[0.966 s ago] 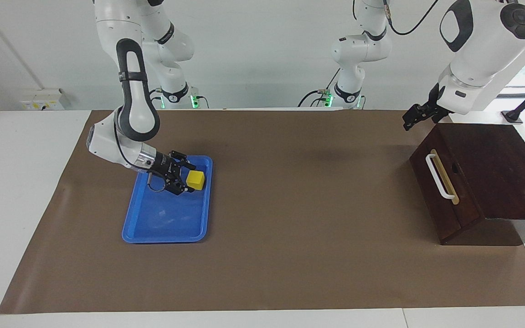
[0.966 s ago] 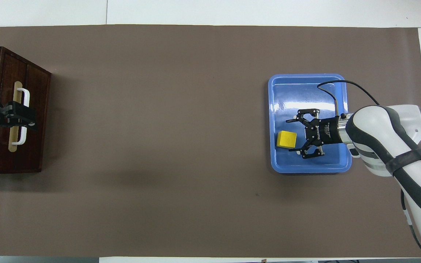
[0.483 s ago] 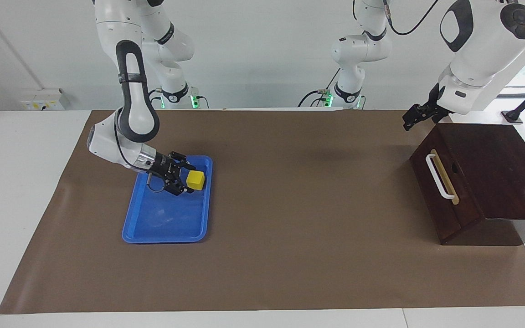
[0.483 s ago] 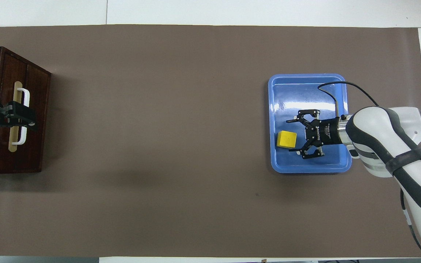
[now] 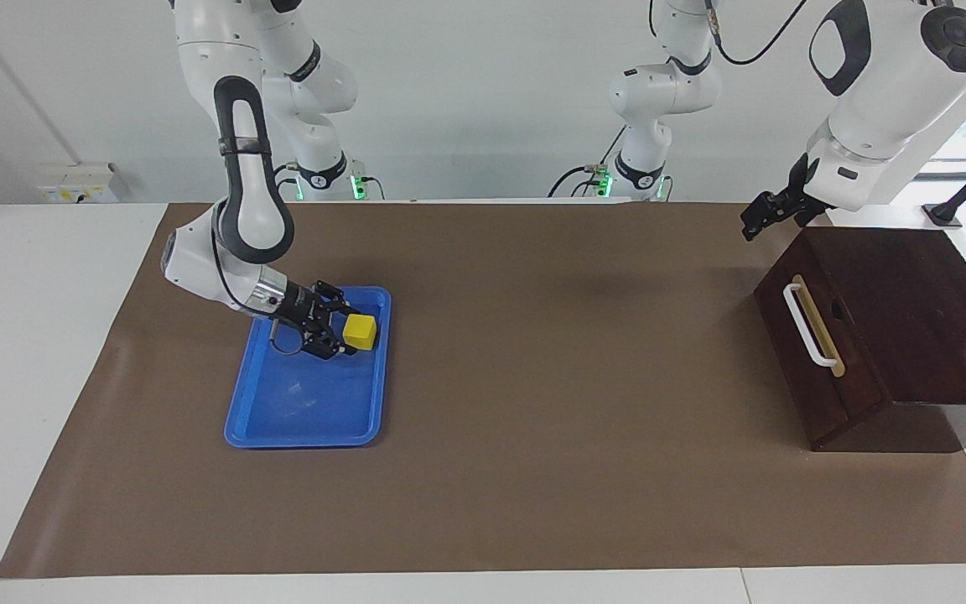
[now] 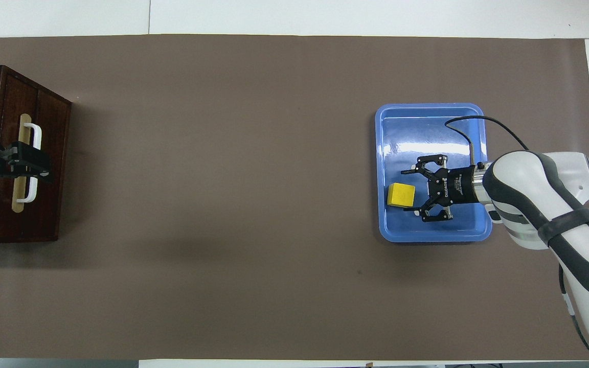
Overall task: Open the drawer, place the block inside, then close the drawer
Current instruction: 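Lower the right gripper onto the yellow block and close on it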
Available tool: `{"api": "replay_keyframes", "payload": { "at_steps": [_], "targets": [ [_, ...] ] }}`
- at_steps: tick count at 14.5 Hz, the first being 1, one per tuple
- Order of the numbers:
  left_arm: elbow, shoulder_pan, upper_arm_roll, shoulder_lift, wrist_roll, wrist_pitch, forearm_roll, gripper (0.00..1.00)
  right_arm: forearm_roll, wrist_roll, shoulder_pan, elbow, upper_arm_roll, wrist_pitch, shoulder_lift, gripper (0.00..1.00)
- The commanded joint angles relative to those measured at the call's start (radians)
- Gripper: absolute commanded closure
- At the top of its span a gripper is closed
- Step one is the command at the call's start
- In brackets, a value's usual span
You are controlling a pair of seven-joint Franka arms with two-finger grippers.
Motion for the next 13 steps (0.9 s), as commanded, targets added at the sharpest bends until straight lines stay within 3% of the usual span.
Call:
{"api": "replay_keyframes", "payload": {
  "at_steps": [1, 3, 6, 7, 11, 13],
  "targets": [
    [-0.006, -0.005, 0.006, -0.016, 0.006, 0.0, 0.015, 0.0, 0.034, -0.037, -0.01, -0.014, 0.006, 0.017, -0.005, 0.28],
    [-0.006, -0.005, 0.006, -0.016, 0.006, 0.0, 0.015, 0.0, 0.032, -0.037, -0.012, -0.014, 0.006, 0.015, -0.005, 0.41],
    [-0.006, -0.005, 0.006, -0.016, 0.006, 0.0, 0.015, 0.0, 0.034, -0.037, -0.012, -0.012, 0.006, 0.017, -0.005, 0.43],
    [-0.006, -0.005, 0.006, -0.016, 0.006, 0.0, 0.015, 0.0, 0.034, -0.037, -0.012, -0.012, 0.006, 0.017, -0.003, 0.5],
    [-0.023, 0.01, 0.007, -0.017, 0.003, 0.064, 0.017, 0.0, 0.032, -0.036, -0.012, -0.006, 0.006, 0.019, -0.003, 0.95],
    [-0.164, -0.011, 0.004, -0.061, 0.012, 0.27, 0.027, 0.0, 0.034, -0.036, -0.01, -0.005, 0.006, 0.017, 0.0, 1.0]
  ]
}}
